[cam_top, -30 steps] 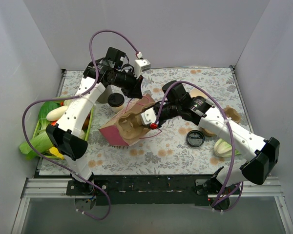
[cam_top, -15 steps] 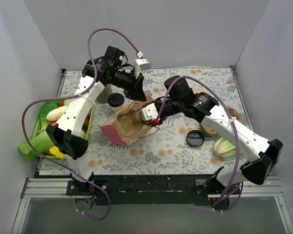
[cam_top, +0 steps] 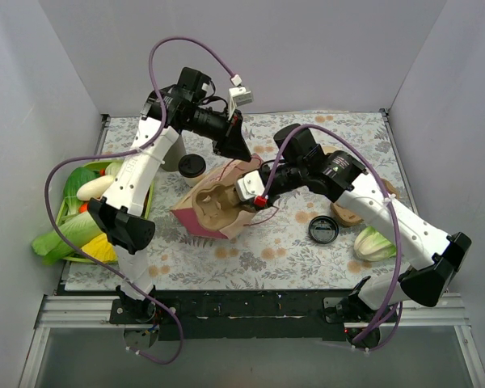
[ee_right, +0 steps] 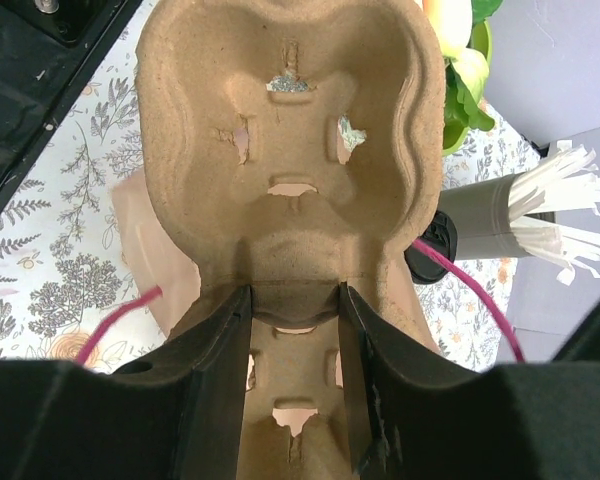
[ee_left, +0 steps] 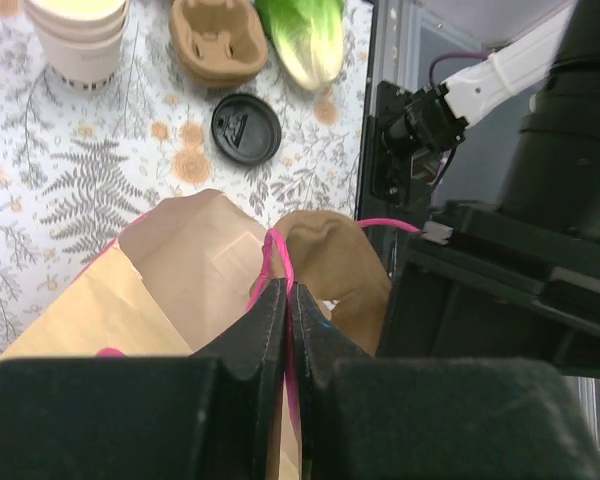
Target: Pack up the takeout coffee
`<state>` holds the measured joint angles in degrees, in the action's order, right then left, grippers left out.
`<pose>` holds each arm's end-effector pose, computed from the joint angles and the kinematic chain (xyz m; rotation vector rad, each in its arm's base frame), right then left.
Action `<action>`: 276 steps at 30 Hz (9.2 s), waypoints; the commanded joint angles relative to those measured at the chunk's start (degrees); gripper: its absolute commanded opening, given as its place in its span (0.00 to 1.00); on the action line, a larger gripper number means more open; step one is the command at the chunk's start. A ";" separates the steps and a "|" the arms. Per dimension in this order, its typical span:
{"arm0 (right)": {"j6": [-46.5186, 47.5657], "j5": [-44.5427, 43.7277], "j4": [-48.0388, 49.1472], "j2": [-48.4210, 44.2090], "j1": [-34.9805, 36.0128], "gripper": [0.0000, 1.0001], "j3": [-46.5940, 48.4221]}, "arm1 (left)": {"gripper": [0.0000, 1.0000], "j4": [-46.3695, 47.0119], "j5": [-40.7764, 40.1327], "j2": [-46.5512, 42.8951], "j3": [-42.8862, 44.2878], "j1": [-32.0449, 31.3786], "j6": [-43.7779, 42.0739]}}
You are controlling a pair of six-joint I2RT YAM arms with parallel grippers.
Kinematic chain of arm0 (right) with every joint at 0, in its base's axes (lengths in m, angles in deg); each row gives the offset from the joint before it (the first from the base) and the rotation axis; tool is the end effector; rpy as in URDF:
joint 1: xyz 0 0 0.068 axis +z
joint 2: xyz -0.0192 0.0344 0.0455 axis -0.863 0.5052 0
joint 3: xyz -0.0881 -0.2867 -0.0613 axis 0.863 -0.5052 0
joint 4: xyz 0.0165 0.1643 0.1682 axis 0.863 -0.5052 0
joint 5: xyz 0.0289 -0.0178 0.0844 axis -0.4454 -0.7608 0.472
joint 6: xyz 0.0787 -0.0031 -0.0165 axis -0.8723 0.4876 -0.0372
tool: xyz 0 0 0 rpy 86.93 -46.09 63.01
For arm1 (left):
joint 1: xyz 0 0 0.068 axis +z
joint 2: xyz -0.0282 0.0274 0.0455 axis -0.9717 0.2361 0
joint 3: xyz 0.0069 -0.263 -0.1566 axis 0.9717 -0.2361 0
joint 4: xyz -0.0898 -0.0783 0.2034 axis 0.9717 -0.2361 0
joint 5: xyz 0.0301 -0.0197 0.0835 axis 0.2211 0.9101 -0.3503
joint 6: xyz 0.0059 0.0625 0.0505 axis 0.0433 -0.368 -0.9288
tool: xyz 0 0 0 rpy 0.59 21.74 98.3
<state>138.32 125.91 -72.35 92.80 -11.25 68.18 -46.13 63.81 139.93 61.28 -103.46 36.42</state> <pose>0.1568 0.2416 0.4245 -1.9128 0.8345 0.5625 0.2921 -0.2148 0.4397 0.6654 2.4640 -1.5443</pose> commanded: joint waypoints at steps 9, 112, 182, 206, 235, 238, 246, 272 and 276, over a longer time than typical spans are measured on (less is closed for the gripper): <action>-0.46 2.01 -2.46 -2.20 0.82 0.01 5.60 | 0.00 0.66 10.48 -2.89 6.21 -0.57 1.22; 11.76 -5.63 -20.30 16.43 -4.02 0.01 9.29 | 0.80 52.43 -27.33 -20.90 -48.89 8.04 17.30; 10.17 -7.04 -11.50 21.70 -0.59 0.01 7.45 | 0.93 61.04 -49.98 -19.85 -36.94 10.59 26.44; 8.95 -8.09 -31.55 25.47 -0.50 0.01 13.95 | 0.93 61.92 -47.17 -20.64 -40.28 10.59 29.34; 10.79 -7.92 -14.33 18.37 -0.59 0.08 -6.70 | 0.94 60.51 -46.82 -21.26 -40.90 10.68 28.99; 10.08 -7.91 -14.24 18.37 -0.59 0.20 -6.70 | 0.94 60.25 -46.65 -21.43 -40.90 10.59 28.90; 9.29 -11.25 -13.53 16.18 -0.59 0.55 -6.00 | 0.94 60.34 -46.03 -21.26 -40.46 10.59 28.99; -2.22 -19.33 -5.99 2.47 -0.68 0.98 0.51 | 0.94 46.73 -16.25 -33.47 -44.15 10.59 19.14; -7.74 -20.92 3.05 -2.36 -1.55 0.98 -3.09 | 0.91 41.89 -6.85 -33.47 -46.25 10.15 20.99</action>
<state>137.01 107.57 -78.99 95.01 -12.06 67.65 3.27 44.32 106.75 16.54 -92.71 56.75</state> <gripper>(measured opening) 0.981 0.923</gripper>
